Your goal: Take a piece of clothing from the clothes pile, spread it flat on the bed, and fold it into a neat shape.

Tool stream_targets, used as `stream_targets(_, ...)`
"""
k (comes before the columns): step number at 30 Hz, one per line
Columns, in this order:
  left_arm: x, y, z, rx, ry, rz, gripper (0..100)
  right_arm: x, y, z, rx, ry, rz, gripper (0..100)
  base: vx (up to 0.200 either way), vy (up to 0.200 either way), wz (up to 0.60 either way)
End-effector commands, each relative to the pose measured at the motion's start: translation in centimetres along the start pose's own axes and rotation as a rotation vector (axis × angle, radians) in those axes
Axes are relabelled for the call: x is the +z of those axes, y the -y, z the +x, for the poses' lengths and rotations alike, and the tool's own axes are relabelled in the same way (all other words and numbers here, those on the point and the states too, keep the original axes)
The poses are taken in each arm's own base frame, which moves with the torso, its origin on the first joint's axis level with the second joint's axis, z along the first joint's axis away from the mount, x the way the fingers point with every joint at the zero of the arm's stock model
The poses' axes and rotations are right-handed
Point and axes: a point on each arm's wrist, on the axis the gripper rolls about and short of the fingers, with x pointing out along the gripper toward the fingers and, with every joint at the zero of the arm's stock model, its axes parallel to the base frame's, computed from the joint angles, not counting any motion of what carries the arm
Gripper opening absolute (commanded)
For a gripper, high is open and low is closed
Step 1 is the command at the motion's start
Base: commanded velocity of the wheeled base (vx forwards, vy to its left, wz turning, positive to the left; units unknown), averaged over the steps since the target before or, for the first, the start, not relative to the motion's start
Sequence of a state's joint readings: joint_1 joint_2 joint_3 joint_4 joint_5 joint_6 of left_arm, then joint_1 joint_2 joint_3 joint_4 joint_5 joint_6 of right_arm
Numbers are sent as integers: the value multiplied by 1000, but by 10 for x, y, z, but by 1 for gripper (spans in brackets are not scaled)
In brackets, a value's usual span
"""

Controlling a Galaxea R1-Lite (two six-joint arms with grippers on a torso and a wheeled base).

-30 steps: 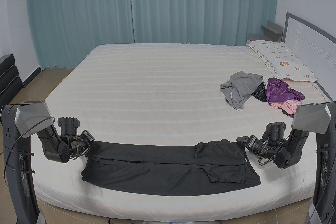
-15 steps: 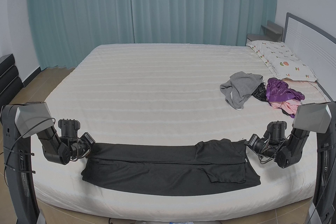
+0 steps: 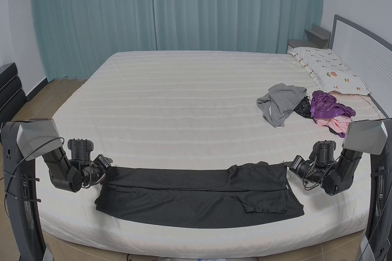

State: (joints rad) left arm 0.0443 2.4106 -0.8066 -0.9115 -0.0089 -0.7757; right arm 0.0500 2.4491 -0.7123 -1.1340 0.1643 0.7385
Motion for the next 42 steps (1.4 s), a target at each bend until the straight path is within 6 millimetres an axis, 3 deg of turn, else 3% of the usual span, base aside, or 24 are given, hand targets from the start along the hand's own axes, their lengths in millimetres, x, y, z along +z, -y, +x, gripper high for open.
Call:
stream_targets(1,5,4,-5,-14,13,-6,100,5,-6,-7,18,16,2,100,0,0,0)
stream_targets(5,8,4,-11,-17,23,-33,100,8,-12,-16,30,25,6,100,0,0,0)
stream_targets(6,11,6,-30,-28,21,-73,100,11,-20,-34,45,34,12,100,0,0,0)
stream_targets(9,8,5,-47,-28,5,-77,100,12,-23,-44,45,35,16,100,0,0,0)
stream_targets(13,-7,-6,-75,-27,-31,-80,100,10,-26,-71,40,33,20,100,0,0,0)
stream_targets(19,-27,-21,-94,-8,-59,-124,100,-7,-25,-101,29,-16,99,100,0,0,0)
stream_targets(27,-44,-28,-99,33,-103,-116,100,-19,-16,-96,11,-88,169,100,-75,0,0)
stream_targets(32,-59,-30,-93,70,-105,-84,100,-22,-12,-92,10,-95,170,100,0,0,0)
stream_targets(42,-67,-32,-81,82,-84,15,100,-25,-9,-92,14,-93,167,100,0,0,0)
